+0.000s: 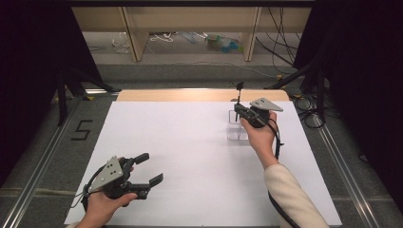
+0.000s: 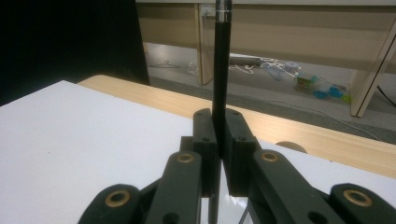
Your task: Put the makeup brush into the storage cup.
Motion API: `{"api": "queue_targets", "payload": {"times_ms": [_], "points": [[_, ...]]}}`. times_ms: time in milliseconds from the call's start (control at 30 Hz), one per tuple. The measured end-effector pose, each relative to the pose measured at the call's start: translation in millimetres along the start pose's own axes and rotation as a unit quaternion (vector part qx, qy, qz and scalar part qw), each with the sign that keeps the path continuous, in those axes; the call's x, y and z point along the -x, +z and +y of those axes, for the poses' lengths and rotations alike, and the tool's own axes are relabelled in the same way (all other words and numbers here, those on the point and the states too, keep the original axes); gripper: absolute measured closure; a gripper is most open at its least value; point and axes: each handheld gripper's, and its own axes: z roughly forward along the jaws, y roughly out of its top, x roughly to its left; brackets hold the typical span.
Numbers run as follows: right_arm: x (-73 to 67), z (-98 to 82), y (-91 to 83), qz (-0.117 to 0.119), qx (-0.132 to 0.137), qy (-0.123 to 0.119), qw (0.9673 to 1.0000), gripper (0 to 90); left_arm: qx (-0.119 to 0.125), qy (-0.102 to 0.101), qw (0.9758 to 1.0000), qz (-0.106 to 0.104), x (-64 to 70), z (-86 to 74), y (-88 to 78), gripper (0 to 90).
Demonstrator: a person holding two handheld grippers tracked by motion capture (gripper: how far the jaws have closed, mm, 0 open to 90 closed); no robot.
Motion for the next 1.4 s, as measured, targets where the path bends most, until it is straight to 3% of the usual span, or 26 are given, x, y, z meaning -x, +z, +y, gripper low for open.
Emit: {"api": "queue_targets", "payload": {"times_ms": [1400], "points": [[0.3,-7.1,4.4,-0.001,-0.017,-0.003,0.9999,85.4,0.000,0.000,1.0000,-0.001,-0.3,0.0,0.0,15.3]]}}
